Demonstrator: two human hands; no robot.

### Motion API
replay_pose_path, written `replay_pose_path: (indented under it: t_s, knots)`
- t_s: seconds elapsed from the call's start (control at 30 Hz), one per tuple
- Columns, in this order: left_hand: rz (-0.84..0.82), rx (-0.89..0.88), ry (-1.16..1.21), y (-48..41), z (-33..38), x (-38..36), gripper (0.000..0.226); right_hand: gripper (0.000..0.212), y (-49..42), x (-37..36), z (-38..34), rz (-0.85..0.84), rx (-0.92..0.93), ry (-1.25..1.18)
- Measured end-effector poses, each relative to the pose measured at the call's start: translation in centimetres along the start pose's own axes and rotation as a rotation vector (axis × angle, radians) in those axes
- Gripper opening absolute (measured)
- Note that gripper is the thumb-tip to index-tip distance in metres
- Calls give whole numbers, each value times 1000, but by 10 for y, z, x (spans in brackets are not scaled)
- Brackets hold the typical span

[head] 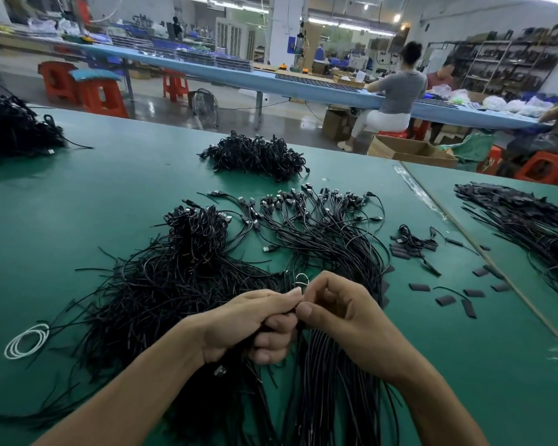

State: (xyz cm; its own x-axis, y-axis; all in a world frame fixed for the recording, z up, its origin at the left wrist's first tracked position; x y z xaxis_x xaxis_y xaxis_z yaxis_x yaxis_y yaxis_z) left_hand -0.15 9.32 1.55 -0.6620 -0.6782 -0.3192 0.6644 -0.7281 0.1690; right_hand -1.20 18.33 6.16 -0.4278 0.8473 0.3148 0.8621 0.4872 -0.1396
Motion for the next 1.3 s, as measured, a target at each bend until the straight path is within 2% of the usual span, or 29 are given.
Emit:
replay_pose_path:
  t_s: [0.1, 0.23, 0.37, 0.43, 0.53, 0.67, 0.8, 0.9, 1.0, 1.07, 1.17, 1.23, 1.3]
  knots:
    - [37, 22, -34, -1, -9, 6, 51, 12, -1, -2, 5, 7, -31, 108]
    - [211, -12, -115, -7, -18, 19, 51, 15, 0, 6, 18, 111, -102, 263]
    - [364, 43, -237, -7, -27, 30, 53, 17, 0, 0, 15, 133, -71, 363]
    - [398, 100, -88, -5, -30, 31, 47, 17, -2, -6, 9, 161, -21, 412]
    - [297, 109, 170, -7, -28, 18, 52, 16, -6, -8, 0, 252, 40, 458]
    - [215, 99, 179, -9, -31, 14, 56, 13, -10, -13, -12, 300, 154, 463]
    - [362, 85, 171, -13, -39, 34, 69, 11, -19, -11, -7, 300, 130, 402]
    - [522, 8, 152, -9, -37, 56, 67, 7, -27, -2, 5, 345, 61, 263]
    - [706, -114, 250, 2, -25, 80, 65, 42, -32, 2, 37, 398, -134, 110]
    - [777, -171, 370, 10, -18, 91, 68, 52, -34, -10, 61, 365, -262, 77]
    - [821, -226, 507, 18, -12, 101, 70, 33, -38, -15, 82, 411, -353, 238]
    - [826, -220, 536, 19, -13, 103, 69, 23, -45, -23, 89, 344, -399, 446]
    - [795, -200, 536, 16, -16, 102, 68, 23, -50, -33, 94, 284, -446, 555]
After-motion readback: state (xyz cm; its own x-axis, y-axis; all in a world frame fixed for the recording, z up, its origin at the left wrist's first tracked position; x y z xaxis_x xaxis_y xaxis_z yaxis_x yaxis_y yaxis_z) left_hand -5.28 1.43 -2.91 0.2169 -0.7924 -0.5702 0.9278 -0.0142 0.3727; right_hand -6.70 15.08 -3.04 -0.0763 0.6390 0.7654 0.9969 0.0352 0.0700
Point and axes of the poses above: each hand's wrist, its own y-axis away from the middle knuckle, its own x-axis out of the back of the hand, z = x × y, the point moved 9 cm from there along -y, towards the middle knuckle, and after that the axes turned 1 degree about -x, right-handed, at the moved point
